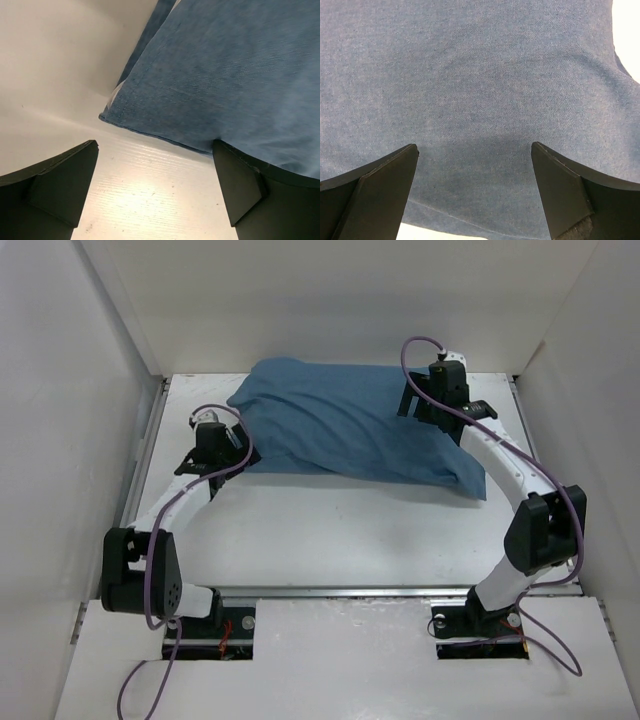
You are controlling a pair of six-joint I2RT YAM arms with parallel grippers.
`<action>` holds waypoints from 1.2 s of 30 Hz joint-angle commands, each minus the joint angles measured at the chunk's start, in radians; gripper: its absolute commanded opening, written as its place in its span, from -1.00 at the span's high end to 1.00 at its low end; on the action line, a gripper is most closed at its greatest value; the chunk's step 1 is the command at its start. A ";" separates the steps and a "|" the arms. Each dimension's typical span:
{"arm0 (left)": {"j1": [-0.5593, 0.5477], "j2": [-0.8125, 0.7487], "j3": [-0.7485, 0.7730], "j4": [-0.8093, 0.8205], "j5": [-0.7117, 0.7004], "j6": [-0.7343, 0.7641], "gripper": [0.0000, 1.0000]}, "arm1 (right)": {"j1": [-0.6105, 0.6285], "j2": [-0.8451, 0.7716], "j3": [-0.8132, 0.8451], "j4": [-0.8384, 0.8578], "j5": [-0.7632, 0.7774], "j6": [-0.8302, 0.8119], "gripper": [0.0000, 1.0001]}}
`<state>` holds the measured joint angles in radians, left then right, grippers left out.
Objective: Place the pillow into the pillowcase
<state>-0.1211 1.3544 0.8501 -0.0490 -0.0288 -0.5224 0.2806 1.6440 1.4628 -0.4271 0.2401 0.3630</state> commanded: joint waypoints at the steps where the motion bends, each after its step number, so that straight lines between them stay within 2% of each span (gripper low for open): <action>1: -0.003 0.021 0.000 0.049 0.012 -0.018 -0.88 | -0.008 -0.007 0.048 0.001 0.013 0.010 -1.00; 2: -0.003 0.031 0.000 0.049 0.012 -0.018 -0.75 | -0.008 -0.007 0.048 0.001 0.013 0.010 -1.00; 3: -0.003 0.031 0.000 0.058 0.012 -0.018 -0.51 | -0.008 -0.007 0.048 0.001 0.013 0.019 -1.00; 4: -0.003 0.044 0.000 0.058 0.012 -0.018 -0.19 | -0.008 -0.007 0.048 0.001 0.013 0.019 -1.00; 5: -0.003 0.045 0.009 0.067 0.021 -0.018 0.44 | -0.008 -0.007 0.048 0.001 0.013 0.019 -1.00; 7: -0.003 0.054 0.009 0.067 0.030 -0.018 0.98 | -0.008 0.002 0.048 0.001 0.013 0.019 -1.00; 12: -0.003 -0.014 -0.029 0.057 -0.037 -0.030 1.00 | -0.008 0.002 0.048 -0.009 0.044 0.037 -1.00; 15: -0.003 -0.066 -0.078 -0.031 -0.117 -0.108 1.00 | -0.017 0.011 0.048 -0.019 0.065 0.051 -1.00; 18: 0.006 -0.075 -0.163 -0.086 -0.106 -0.177 1.00 | -0.026 0.022 0.039 -0.029 0.065 0.077 -1.00; 22: 0.006 -0.014 -0.241 -0.083 -0.008 -0.228 1.00 | -0.035 0.031 0.039 -0.038 0.065 0.086 -1.00; 27: 0.006 0.060 -0.171 -0.147 -0.008 -0.229 1.00 | -0.035 -0.004 0.048 -0.038 0.076 0.086 -1.00; 28: 0.006 0.048 -0.128 -0.185 -0.037 -0.229 0.89 | -0.035 -0.019 0.048 -0.029 0.076 0.086 -1.00; 29: 0.006 0.029 -0.108 -0.204 -0.052 -0.229 0.62 | -0.035 -0.036 0.048 -0.013 0.094 0.074 -1.00; 30: 0.006 -0.024 -0.089 -0.219 -0.074 -0.229 -0.16 | -0.035 -0.053 0.057 -0.013 0.108 0.074 -1.00; 32: 0.006 -0.086 -0.030 -0.277 -0.143 -0.229 -0.65 | -0.035 -0.102 0.071 -0.013 0.146 0.074 -1.00; 33: 0.006 -0.115 -0.008 -0.299 -0.164 -0.229 -0.97 | -0.046 -0.118 0.082 -0.013 0.174 0.074 -1.00; 36: 0.006 -0.230 0.076 -0.368 -0.247 -0.229 -1.00 | -0.102 -0.177 0.082 -0.025 0.174 0.112 -1.00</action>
<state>-0.1223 1.2427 0.8230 -0.3283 -0.1516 -0.7498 0.2298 1.5658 1.4750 -0.4725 0.3511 0.4419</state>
